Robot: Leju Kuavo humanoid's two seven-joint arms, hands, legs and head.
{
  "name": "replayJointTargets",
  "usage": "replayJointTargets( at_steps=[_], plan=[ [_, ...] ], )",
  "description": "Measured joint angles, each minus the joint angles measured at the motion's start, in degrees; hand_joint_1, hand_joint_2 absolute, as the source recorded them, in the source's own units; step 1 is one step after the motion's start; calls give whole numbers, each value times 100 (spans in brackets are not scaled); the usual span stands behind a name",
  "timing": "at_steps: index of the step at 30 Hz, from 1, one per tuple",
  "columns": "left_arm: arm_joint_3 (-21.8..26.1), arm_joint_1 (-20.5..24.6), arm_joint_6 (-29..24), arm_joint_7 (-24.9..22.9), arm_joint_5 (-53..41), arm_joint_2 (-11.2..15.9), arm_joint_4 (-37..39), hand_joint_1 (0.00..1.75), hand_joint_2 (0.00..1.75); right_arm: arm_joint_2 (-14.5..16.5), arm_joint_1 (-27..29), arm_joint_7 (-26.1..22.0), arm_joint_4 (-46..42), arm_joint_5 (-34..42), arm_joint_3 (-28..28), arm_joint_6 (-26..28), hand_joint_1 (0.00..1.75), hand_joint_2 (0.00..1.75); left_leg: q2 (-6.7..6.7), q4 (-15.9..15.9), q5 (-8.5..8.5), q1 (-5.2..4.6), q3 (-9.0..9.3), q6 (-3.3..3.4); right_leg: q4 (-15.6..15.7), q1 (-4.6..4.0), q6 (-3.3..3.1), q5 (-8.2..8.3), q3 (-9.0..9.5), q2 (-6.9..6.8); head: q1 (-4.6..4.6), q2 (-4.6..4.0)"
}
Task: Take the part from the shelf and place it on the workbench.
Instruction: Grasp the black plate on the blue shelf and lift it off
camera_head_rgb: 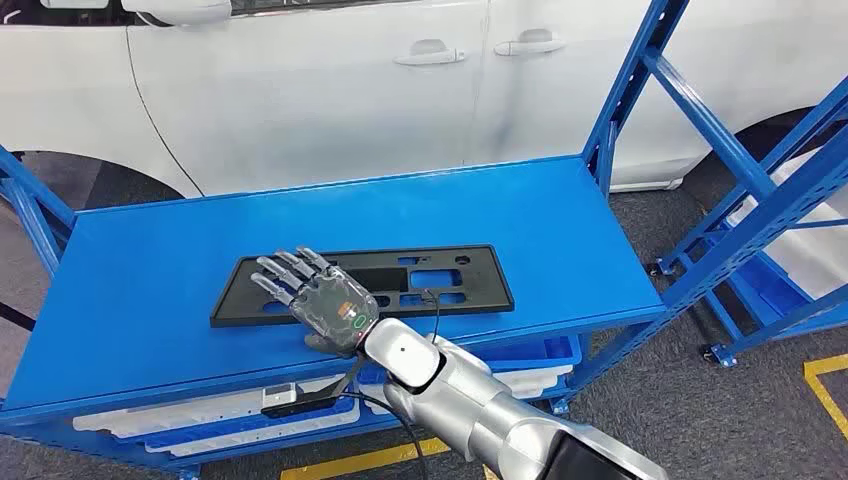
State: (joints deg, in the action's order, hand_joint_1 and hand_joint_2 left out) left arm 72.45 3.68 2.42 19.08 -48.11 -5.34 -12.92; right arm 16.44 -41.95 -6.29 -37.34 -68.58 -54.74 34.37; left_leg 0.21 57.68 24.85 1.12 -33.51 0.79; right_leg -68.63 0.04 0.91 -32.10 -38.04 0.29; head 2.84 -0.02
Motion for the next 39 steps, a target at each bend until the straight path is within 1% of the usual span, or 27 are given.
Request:
replayJointTargets(
  at_steps=[3,4,5,6,8,9,10,13,14,15,17,18,19,20,22,23,24,26,28,29,30,32,33,34,35,37,39],
  plan=[
    [-22,-6,3,-2,-24,7,0,0,0,-23,33,15,208,-56,1,-22,0,175,1,4,6,-10,1,10,-575,16,18,-129,-317,-1,0,0],
    [-35,-9,3,-2,-32,10,0,0,0,-32,44,20,286,-72,1,-29,0,175,4,6,8,-13,5,10,-571,19,14,-45,-339,-1,0,0],
    [-48,-12,3,-2,-38,11,0,0,0,-37,48,26,348,-85,2,-37,0,175,7,8,12,-18,13,7,-330,18,-5,138,-243,-1,0,0],
    [-58,-12,3,-2,-40,12,0,0,0,-38,41,36,396,-98,3,-52,0,175,10,8,17,-24,24,1,70,10,-39,366,-62,-1,0,0],
    [-73,-7,4,-2,-46,7,1,0,0,-37,15,91,498,-144,8,-108,0,175,12,12,31,-48,33,-26,810,-22,-113,648,286,-8,0,0],
    [-78,-7,5,-2,-52,5,2,0,0,-38,6,146,562,-193,11,-132,0,175,13,13,36,-53,32,-48,992,-39,-137,689,368,-11,0,0],
    [-81,-8,5,-2,-60,4,2,0,0,-39,-3,220,636,-259,17,-142,0,175,11,9,39,-53,31,-75,1056,-53,-151,679,392,-12,0,0],
    [-83,-7,-4,2,-95,23,2,0,0,-35,-60,530,855,-554,37,-131,0,175,2,58,101,-47,32,-163,1146,-15,-213,722,438,-15,1,0],
    [-83,-5,-8,7,-107,31,2,0,0,-31,-89,658,928,-685,40,-138,0,175,1,221,211,-46,-32,-190,1185,6,-239,738,466,-23,1,0],
    [-84,-5,-10,16,-115,41,2,0,0,-28,-113,800,1007,-830,40,-161,0,175,0,510,378,-35,-158,-215,1210,19,-258,748,487,-32,1,0],
    [-84,-15,-13,36,-126,50,2,0,0,-26,-155,1083,1155,-1080,40,-232,0,175,0,1275,731,-15,-510,-271,1214,17,-277,746,493,-36,2,0],
    [-83,-21,-14,44,-130,57,2,0,0,-26,-177,1210,1221,-1165,41,-280,0,175,-1,1546,808,-2,-637,-298,1212,18,-278,744,495,-35,2,0],
    [-83,-25,-14,51,-136,63,2,0,0,-26,-205,1317,1282,-1216,44,-326,0,175,-1,1604,769,12,-665,-320,1207,23,-272,740,499,-31,2,0],
    [-82,-27,-13,59,-144,72,2,0,0,-26,-240,1414,1339,-1249,51,-376,0,175,-2,1422,623,29,-574,-339,1195,32,-260,732,505,-26,2,0],
    [-82,-22,-12,78,-158,89,2,0,0,-27,-320,1582,1439,-1275,94,-499,65,175,-5,623,256,65,-168,-363,1141,44,-206,697,511,-15,2,0],
    [-82,-17,-10,89,-162,95,2,0,0,-30,-360,1651,1481,-1276,127,-570,107,175,5,287,146,67,5,-340,1108,40,-170,676,506,-6,1,0],
    [-82,-13,-9,98,-164,98,2,0,0,-36,-395,1707,1521,-1276,163,-643,151,175,13,90,107,62,107,-304,1085,33,-134,663,501,-1,1,0],
    [-82,-12,-8,108,-170,101,2,0,0,-55,-437,1775,1592,-1270,232,-761,172,175,31,32,109,32,134,-200,1081,22,-67,666,500,9,0,0],
    [-82,-13,-4,110,-179,102,2,0,0,-85,-446,1803,1648,-1259,297,-845,175,175,21,13,79,37,135,-113,1033,40,-4,627,488,6,0,0],
    [-82,-10,-1,112,-185,103,2,0,0,-102,-449,1809,1672,-1256,329,-875,175,175,15,0,61,44,131,-72,892,52,23,525,426,3,0,0],
    [-82,-8,2,113,-190,104,2,0,0,-123,-449,1813,1697,-1253,358,-900,175,175,8,-10,45,47,122,-40,626,62,46,357,305,0,0,0],
    [-82,-10,5,115,-201,108,2,0,0,-159,-445,1816,1738,-1252,403,-918,175,175,-2,-8,34,32,88,-9,-158,70,75,-34,-69,-3,0,0],
    [-82,-13,5,116,-203,109,2,0,0,-174,-442,1817,1755,-1251,418,-924,175,175,-6,-7,31,24,76,-5,-474,71,81,-141,-221,-4,0,0],
    [-82,-14,5,116,-207,111,2,0,0,-184,-434,1816,1772,-1252,426,-931,175,175,-6,-5,29,19,69,-3,-596,71,77,-135,-278,-4,0,0],
    [-82,-15,6,116,-210,112,2,0,0,-190,-430,1815,1784,-1252,431,-939,175,175,-4,-4,28,13,70,-3,-490,70,62,-25,-220,-3,0,0],
    [-83,-13,10,116,-219,111,2,0,0,-197,-429,1812,1803,-1250,445,-959,175,175,4,-3,26,3,81,-9,269,51,-11,355,176,-4,0,0],
    [-84,-10,25,119,-227,108,2,0,0,-202,-444,1803,1806,-1247,468,-968,175,175,14,4,24,-19,81,-47,930,17,-76,577,504,-11,0,0]
  ],
)
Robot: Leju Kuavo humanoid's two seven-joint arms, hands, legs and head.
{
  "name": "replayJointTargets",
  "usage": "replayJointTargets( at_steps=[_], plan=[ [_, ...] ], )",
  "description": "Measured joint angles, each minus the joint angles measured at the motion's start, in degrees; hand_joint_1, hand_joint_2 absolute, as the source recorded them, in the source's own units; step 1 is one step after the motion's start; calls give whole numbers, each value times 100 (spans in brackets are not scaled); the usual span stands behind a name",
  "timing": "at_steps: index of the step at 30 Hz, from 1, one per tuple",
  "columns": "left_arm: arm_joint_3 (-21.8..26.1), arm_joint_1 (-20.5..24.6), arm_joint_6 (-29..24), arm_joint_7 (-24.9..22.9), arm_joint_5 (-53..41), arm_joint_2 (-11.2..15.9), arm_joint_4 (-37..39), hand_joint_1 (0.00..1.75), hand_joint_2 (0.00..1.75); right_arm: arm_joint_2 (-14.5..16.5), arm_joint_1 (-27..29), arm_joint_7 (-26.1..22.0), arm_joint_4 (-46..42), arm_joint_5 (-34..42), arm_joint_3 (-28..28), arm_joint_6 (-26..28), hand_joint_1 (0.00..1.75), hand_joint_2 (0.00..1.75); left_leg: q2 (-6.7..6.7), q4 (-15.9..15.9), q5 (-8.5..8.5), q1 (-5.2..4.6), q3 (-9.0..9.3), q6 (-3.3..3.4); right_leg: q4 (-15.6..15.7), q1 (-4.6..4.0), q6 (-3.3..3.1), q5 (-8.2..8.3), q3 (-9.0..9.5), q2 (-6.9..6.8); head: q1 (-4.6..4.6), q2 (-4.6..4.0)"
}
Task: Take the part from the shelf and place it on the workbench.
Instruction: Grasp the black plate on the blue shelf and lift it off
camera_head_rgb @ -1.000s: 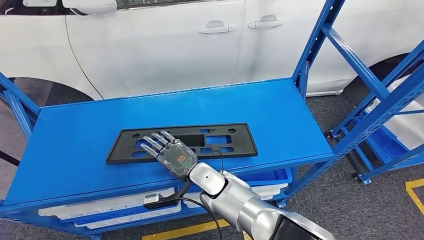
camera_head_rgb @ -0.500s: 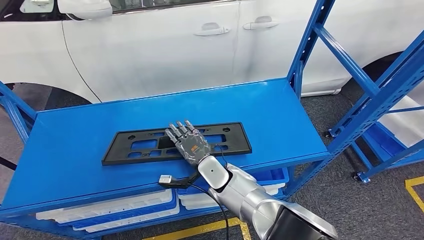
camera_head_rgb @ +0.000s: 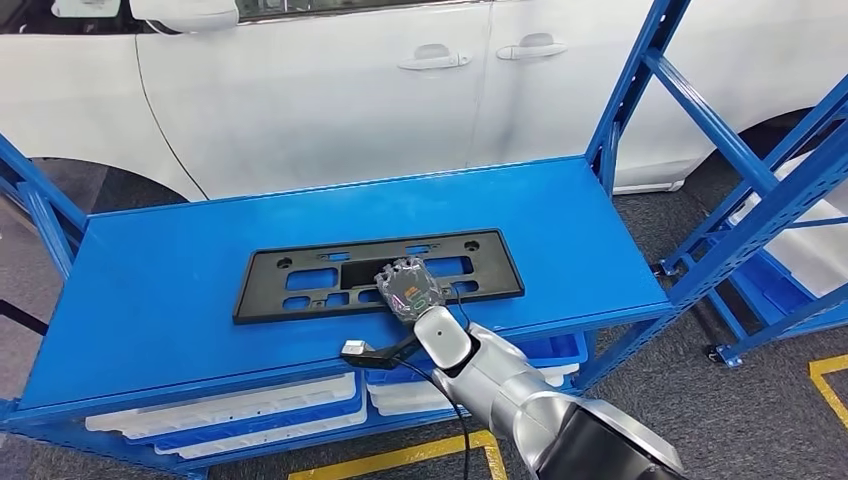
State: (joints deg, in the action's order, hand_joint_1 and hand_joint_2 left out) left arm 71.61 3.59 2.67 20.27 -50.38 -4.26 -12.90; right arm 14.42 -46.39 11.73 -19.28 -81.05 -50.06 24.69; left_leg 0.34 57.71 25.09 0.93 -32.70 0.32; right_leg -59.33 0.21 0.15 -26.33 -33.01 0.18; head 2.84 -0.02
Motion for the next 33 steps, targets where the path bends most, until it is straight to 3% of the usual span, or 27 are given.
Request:
replayJointTargets(
  at_steps=[2,5,8,10,11,12,13,15,19,21,24,25,26,27,29,30,31,33],
  plan=[
    [-1,2,16,13,-4,-2,0,0,0,-2,-6,-26,1,-6,21,1,175,175,4,-10,-10,-4,-3,-65,150,-28,-28,19,54,-5,0,0],
    [1,6,11,59,-1,4,0,0,0,22,-21,-52,3,-15,69,-1,175,175,1,103,89,6,-45,-142,261,14,-117,83,102,-23,1,0],
    [0,-6,-13,85,4,7,0,0,0,37,-21,-56,19,-16,100,-4,175,175,-4,1048,604,26,-469,-187,315,26,-170,117,112,-51,2,0],
    [1,-15,-23,87,6,14,0,0,0,37,-16,-56,30,-19,101,-4,175,175,-6,1570,748,38,-709,-225,306,23,-167,114,106,-48,2,0],
    [2,-17,-24,89,7,20,0,0,0,37,-16,-56,34,-20,102,-4,175,175,-8,1532,658,47,-690,-239,296,26,-158,107,109,-44,2,0],
    [2,-17,-25,95,7,26,0,0,0,37,-17,-60,36,-21,103,-3,175,175,-11,1264,472,60,-562,-251,278,31,-143,95,114,-37,2,0],
    [2,-16,-27,109,7,32,0,0,0,37,-18,-66,36,-21,106,-3,175,175,-16,856,267,77,-369,-261,249,38,-119,74,116,-30,2,0],
    [1,-9,-33,177,8,37,0,0,0,37,-28,-80,38,-20,131,-2,175,175,-15,211,61,77,-57,-238,172,22,-54,28,91,-7,2,0],
    [1,-7,-32,499,-4,37,0,0,175,34,-48,-142,43,-23,256,5,175,175,-7,62,62,55,10,-76,122,15,59,7,63,25,0,0],
    [0,4,-31,610,-35,37,0,0,175,33,-55,-213,47,-14,336,16,175,175,-18,33,32,62,11,-2,-154,35,110,-184,-59,18,0,0],
    [-2,9,-36,636,-70,39,0,0,175,31,-54,-296,54,2,437,23,175,175,-31,27,14,50,-26,41,-1248,51,147,-701,-600,11,0,0],
    [-2,8,-38,636,-73,40,0,0,175,30,-53,-308,57,3,458,24,175,175,-33,29,13,45,-33,43,-1491,54,148,-753,-726,11,0,0],
    [-2,7,-39,636,-75,40,0,0,175,30,-53,-317,58,3,477,25,175,175,-32,31,13,41,-32,42,-1505,53,138,-683,-739,11,0,0],
    [-2,8,-39,636,-77,40,0,0,175,30,-54,-327,59,4,496,28,175,175,-28,31,14,39,-23,41,-1296,51,117,-516,-642,11,0,0],
    [-4,12,-38,632,-79,38,0,0,175,31,-60,-395,59,65,535,66,175,175,-18,30,18,34,-1,30,-489,33,43,-108,-257,13,0,0],
    [-4,14,-37,630,-80,36,0,0,175,31,-63,-437,58,104,549,89,175,175,-16,29,19,32,5,23,-172,23,12,10,-108,13,0,0],
    [-5,16,-36,628,-80,34,0,0,175,31,-66,-474,57,143,559,109,175,175,-14,28,20,30,7,18,19,13,-9,61,-21,14,0,0],
    [-5,17,-35,627,-81,33,0,0,175,31,-67,-492,57,161,565,119,175,175,-15,28,20,30,7,14,68,8,-15,52,-3,14,0,0]
  ],
)
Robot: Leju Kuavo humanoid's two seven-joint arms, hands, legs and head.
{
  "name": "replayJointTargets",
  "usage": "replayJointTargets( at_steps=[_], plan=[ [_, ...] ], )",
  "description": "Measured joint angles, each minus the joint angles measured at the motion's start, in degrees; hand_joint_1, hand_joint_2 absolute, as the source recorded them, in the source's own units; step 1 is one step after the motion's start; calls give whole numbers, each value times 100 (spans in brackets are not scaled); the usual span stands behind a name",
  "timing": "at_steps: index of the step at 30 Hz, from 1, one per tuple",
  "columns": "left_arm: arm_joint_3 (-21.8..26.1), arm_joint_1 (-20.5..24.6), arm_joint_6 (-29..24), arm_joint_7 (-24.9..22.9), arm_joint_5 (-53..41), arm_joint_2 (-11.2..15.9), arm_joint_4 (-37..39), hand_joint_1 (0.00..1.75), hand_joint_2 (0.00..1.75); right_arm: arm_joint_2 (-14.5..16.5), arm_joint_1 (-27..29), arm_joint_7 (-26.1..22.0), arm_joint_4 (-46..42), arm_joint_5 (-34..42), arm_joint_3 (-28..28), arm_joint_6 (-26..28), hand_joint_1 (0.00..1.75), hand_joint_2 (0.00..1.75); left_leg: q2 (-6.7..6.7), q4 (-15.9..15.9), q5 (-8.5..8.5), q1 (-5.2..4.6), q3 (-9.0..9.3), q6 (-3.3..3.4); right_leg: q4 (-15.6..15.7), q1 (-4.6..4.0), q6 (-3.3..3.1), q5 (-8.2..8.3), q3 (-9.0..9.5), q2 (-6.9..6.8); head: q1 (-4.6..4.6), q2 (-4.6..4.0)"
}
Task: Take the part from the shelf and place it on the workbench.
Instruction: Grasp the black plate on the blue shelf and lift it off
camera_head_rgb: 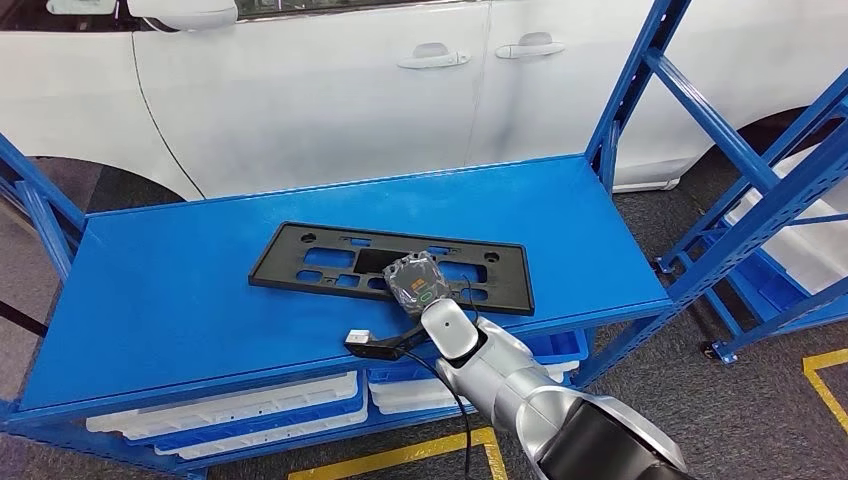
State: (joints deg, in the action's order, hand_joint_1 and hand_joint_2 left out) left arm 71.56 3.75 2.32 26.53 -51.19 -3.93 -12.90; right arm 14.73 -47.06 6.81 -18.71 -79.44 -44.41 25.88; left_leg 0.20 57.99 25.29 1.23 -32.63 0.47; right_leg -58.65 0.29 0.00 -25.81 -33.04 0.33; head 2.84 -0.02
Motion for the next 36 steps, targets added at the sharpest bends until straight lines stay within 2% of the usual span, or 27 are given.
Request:
replayJointTargets(
  at_steps=[2,3,4,5,6,8,9,10,12,14,17,19,20,22,23,24,25,27,28,29,31,33,35,36],
  plan=[
    [0,1,1,-3,-1,0,0,0,175,0,0,-15,-1,17,6,6,175,175,1,3,1,-5,-2,-4,5,-4,-1,-8,7,1,0,0],
    [0,4,8,-10,-7,1,0,0,175,7,2,-216,-18,206,86,73,175,175,4,1,-3,-5,-12,-32,17,-16,-1,-8,3,-1,0,0],
    [0,9,15,-14,-13,1,0,0,175,15,5,-475,-42,441,189,152,175,175,7,-5,-11,-3,-21,-67,29,-30,-6,-6,-1,-3,0,0],
    [0,15,45,10,-21,4,0,0,175,22,22,-1134,-230,1008,437,288,175,175,7,90,59,4,-71,-122,80,-30,-47,20,7,-7,0,0],
    [0,24,77,38,-30,8,0,0,175,16,84,-1864,-623,1723,763,352,175,175,6,460,251,15,-247,-188,127,-34,-91,49,10,-11,1,0],
    [0,35,127,104,-37,18,0,0,175,-27,255,-2872,-1537,2782,1305,291,175,175,0,1335,642,27,-646,-271,197,-22,-174,91,33,-20,1,0],
    [0,38,130,109,-39,23,0,0,175,-60,352,-2935,-1886,2954,1439,187,175,175,0,1590,697,29,-769,-291,187,-26,-172,85,30,-22,1,0],
    [0,36,131,110,-39,28,0,0,175,-85,419,-2921,-2061,2971,1501,152,175,175,-3,1450,564,34,-706,-298,173,-22,-163,78,28,-25,1,0],
    [0,37,137,114,-40,40,0,0,175,-128,528,-2910,-2325,2977,1580,137,175,175,-10,702,193,46,-346,-294,122,-15,-125,46,15,-25,1,0],
    [0,49,142,121,-41,47,0,0,175,-152,591,-2912,-2511,2981,1632,145,175,175,-6,144,28,30,-94,-237,54,-30,-72,19,-35,-16,0,0],
    [0,55,142,125,-42,47,0,0,175,-182,658,-2913,-2678,2984,1680,153,175,175,5,53,26,9,-93,-120,35,-45,12,22,-89,-11,0,0],
    [1,60,148,128,-42,46,0,0,175,-201,683,-2949,-2757,3026,1694,155,175,175,3,22,0,26,-89,-49,-129,-28,74,-99,-168,-11,0,0],
    [1,65,161,136,-41,46,0,0,175,-211,694,-3061,-2798,3157,1707,153,175,175,0,8,-9,35,-86,-19,-385,-16,104,-246,-291,-12,0,0],
    [1,70,207,169,-39,46,0,0,175,-255,755,-3487,-2953,3740,1747,71,175,175,-1,7,-6,30,-89,17,-1150,6,148,-588,-674,-15,0,0],
    [2,69,232,194,-37,46,0,0,175,-305,811,-3752,-3134,4209,1767,-66,175,175,3,9,-1,27,-88,22,-1476,14,161,-681,-853,-15,0,0],
    [3,68,254,219,-32,46,0,0,175,-372,875,-3968,-3398,4730,1781,-276,175,175,10,13,8,26,-84,25,-1620,19,166,-664,-951,-16,0,0],
    [4,66,270,247,-22,45,0,0,175,-453,931,-4125,-3749,5275,1795,-546,175,175,19,18,18,25,-77,24,-1551,22,162,-543,-950,-16,0,0],
    [9,65,291,302,10,43,0,0,175,-623,984,-4238,-4612,6285,1817,-1143,175,175,33,26,50,25,-54,3,-842,21,123,-100,-670,-16,0,0],
    [13,68,294,326,32,42,0,0,175,-699,979,-4222,-5067,6704,1828,-1420,175,175,37,35,69,15,-48,-21,-454,6,95,64,-503,-15,0,0],
    [16,71,294,345,51,41,0,0,175,-768,968,-4183,-5504,7065,1838,-1665,175,175,39,38,84,5,-45,-47,-174,-8,68,158,-383,-14,1,0],
    [20,76,295,375,75,42,0,0,175,-881,964,-4096,-6261,7626,1859,-2049,175,175,38,32,106,-12,-41,-107,-4,-42,18,151,-310,-9,1,0],
    [25,80,294,406,96,46,0,0,175,-969,1000,-3953,-6908,8260,1873,-2549,175,175,32,39,151,-8,-27,-167,36,-26,-46,145,-282,-8,1,0],
    [43,83,275,426,128,47,0,0,175,-1022,1065,-3701,-7443,9306,1875,-3388,175,175,20,330,356,-1,-134,-205,89,0,-118,147,-230,-17,1,0],
    [54,83,256,431,143,47,0,0,175,-1034,1124,-3588,-7642,9832,1873,-3801,175,175,13,656,531,3,-277,-214,99,-2,-147,140,-209,-23,1,0]
  ],
)
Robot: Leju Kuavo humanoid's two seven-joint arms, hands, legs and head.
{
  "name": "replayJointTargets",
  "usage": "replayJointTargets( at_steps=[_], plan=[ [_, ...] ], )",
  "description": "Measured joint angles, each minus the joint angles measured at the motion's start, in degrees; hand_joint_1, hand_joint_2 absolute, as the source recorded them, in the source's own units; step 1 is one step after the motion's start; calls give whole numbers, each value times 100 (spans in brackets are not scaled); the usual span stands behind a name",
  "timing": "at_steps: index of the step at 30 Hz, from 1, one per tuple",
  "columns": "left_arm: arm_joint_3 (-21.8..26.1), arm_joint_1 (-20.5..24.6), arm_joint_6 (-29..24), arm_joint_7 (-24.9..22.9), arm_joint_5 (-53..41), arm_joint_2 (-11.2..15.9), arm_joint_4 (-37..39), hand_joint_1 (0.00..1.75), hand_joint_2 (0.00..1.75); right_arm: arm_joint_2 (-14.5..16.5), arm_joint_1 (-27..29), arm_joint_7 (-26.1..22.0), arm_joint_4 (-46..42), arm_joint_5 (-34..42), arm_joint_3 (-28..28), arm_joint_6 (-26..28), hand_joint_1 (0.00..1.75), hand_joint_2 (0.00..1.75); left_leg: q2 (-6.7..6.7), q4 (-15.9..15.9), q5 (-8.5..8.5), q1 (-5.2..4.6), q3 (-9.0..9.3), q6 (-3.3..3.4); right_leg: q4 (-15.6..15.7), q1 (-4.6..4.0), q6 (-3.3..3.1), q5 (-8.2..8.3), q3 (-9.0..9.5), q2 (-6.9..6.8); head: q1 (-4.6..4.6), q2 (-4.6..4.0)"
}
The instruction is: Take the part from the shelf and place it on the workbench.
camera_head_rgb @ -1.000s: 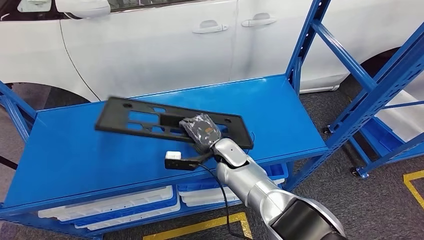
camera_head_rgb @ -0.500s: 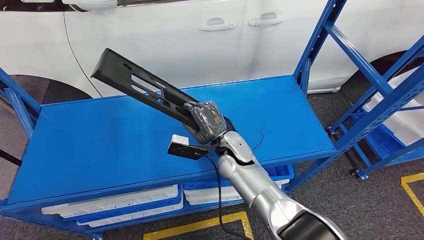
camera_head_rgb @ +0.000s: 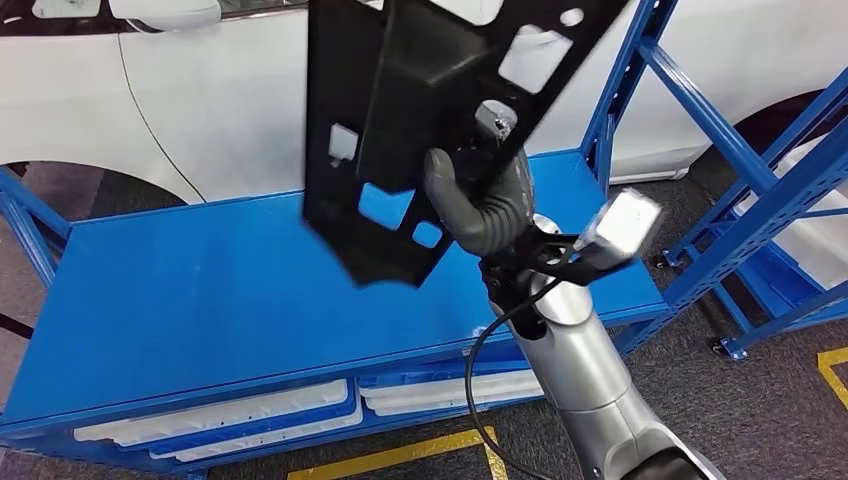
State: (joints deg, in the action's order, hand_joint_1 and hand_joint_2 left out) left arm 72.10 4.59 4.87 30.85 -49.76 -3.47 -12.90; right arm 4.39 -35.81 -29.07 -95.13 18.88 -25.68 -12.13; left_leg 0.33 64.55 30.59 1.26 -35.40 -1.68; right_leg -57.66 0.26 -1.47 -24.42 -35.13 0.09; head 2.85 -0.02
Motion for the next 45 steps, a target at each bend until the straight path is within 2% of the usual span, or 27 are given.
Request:
replayJointTargets(
  at_steps=[2,3,4,6,8,9,12,14,17,18,19,20,23,24,26,28,30,32,33,34,35,36,38,39,40,43,45],
  plan=[
    [24,-4,-44,8,9,2,0,0,175,-16,145,98,-302,620,-10,-487,175,175,0,764,308,-1,-368,-19,-2,-18,-31,-18,20,-5,-1,0],
    [38,-7,-57,10,9,4,0,0,175,-25,206,119,-419,718,-15,-582,175,175,-1,982,337,-1,-489,-25,-6,-27,-39,-27,27,-3,0,0],
    [56,-9,-64,14,9,6,0,0,175,-36,246,136,-525,756,-17,-631,175,175,-1,977,251,-1,-508,-25,-11,-32,-40,-35,34,2,0,0],
    [86,-3,-66,20,6,14,0,0,175,-57,287,182,-706,814,-17,-685,175,175,-4,342,-167,-2,-240,2,-35,-36,-25,-62,58,16,1,0],
    [96,11,-67,26,-6,31,0,0,175,-67,302,271,-859,941,-17,-745,175,175,-7,-356,-439,-24,94,49,-77,-59,15,-91,68,25,0,0],
    [97,17,-69,27,-18,39,0,0,175,-70,306,342,-919,1034,-17,-785,175,175,-4,-529,-480,-38,177,73,-93,-66,36,-96,65,26,0,0],
    [97,22,-79,21,-58,54,0,0,175,-81,333,554,-1001,1334,-17,-894,175,175,4,-607,-506,-36,190,151,-104,-64,113,-91,50,23,-1,0],
    [98,31,-88,14,-61,55,0,0,175,-98,358,629,-1010,1439,-18,-942,175,175,-7,-654,-561,-7,180,223,-293,-56,178,-283,-22,22,-1,0],
    [105,40,-148,4,-14,54,0,0,175,-176,492,641,-1009,1427,-26,-982,175,175,-16,-660,-617,-5,118,270,-1331,-4,260,-919,-403,18,-1,0],
    [108,38,-167,-3,4,54,0,0,175,-216,565,604,-1008,1409,-31,-983,175,175,-16,-654,-633,-4,91,268,-1611,17,279,-1020,-492,18,-1,0],
    [113,35,-178,-15,17,54,0,0,175,-260,638,542,-1007,1389,-36,-984,175,175,-14,-645,-647,-3,65,262,-1684,37,292,-1002,-486,16,-1,0],
    [119,33,-187,-34,27,55,0,0,175,-311,712,450,-1005,1366,-40,-1000,175,175,-10,-634,-659,-1,42,251,-1519,55,299,-881,-362,13,-1,0],
    [142,31,-220,-97,46,61,0,0,175,-462,922,141,-1002,1294,-42,-1113,175,175,4,-609,-699,-5,-5,189,-375,71,280,-468,316,12,0,0],
    [148,32,-233,-110,48,68,0,0,175,-500,981,77,-1001,1277,-43,-1147,175,175,7,-611,-721,-10,-13,153,-155,58,263,-418,431,17,0,0],
    [162,31,-263,-129,54,85,0,0,175,-548,1103,-40,-999,1227,-44,-1223,175,175,8,-633,-778,-14,-24,69,-77,19,216,-374,433,27,0,0],
    [194,18,-293,-143,58,97,0,0,175,-571,1257,-177,-997,1140,-44,-1301,175,175,7,-623,-761,-3,-54,1,-33,30,125,-312,392,9,-1,0],
    [228,-11,-319,-149,57,108,0,0,175,-580,1396,-287,-996,1030,-44,-1354,175,175,1,-277,-421,8,-192,-31,4,44,22,-219,315,-15,0,0],
    [243,-30,-334,-149,50,127,0,0,175,-586,1506,-364,-996,942,-44,-1374,175,175,-3,472,101,6,-424,-45,-1,18,-25,-135,202,-24,0,0],
    [244,-32,-337,-146,45,139,-1,0,175,-592,1566,-390,-996,913,-44,-1375,175,175,-2,802,260,4,-497,-49,-6,-1,-31,-96,146,-29,1,0],
    [245,-34,-335,-144,38,150,-1,0,175,-601,1627,-412,-995,887,-44,-1374,175,175,-2,959,297,0,-485,-46,-13,-20,-35,-58,91,-34,1,0],
    [246,-36,-331,-140,32,160,-2,0,175,-613,1682,-431,-995,864,-44,-1374,175,175,-3,891,220,-4,-361,-33,-26,-36,-36,-24,34,-38,0,0],
    [247,-37,-326,-137,27,168,-2,0,175,-624,1718,-443,-995,847,-44,-1373,175,175,-2,602,74,-10,-125,-8,-44,-49,-32,7,-18,-38,1,0],
    [248,-24,-312,-129,18,191,-3,0,175,-644,1753,-471,-996,821,-44,-1373,175,175,-1,-223,-98,-36,427,58,-86,-68,-6,61,-106,-35,0,0],
    [248,-16,-299,-126,13,201,-4,0,175,-654,1766,-485,-996,808,-44,-1376,175,175,1,-505,-123,-56,603,85,-97,-72,20,91,-129,-35,1,0],
    [248,-12,-280,-122,7,207,-4,0,175,-663,1784,-508,-996,792,-44,-1381,175,175,4,-654,-109,-77,684,105,-100,-69,51,126,-143,-37,0,0],
    [248,-23,-220,-115,-36,208,-4,0,175,-697,1844,-583,-1004,716,-43,-1386,175,175,-7,-730,-224,-81,640,182,-95,-58,151,186,-177,-24,-1,0],
    [248,-18,-196,-115,-68,202,-4,0,175,-725,1881,-603,-1024,683,-42,-1376,175,175,-36,-771,-342,-50,552,266,-382,-46,213,-128,-296,-8,-1,0]
  ],
)
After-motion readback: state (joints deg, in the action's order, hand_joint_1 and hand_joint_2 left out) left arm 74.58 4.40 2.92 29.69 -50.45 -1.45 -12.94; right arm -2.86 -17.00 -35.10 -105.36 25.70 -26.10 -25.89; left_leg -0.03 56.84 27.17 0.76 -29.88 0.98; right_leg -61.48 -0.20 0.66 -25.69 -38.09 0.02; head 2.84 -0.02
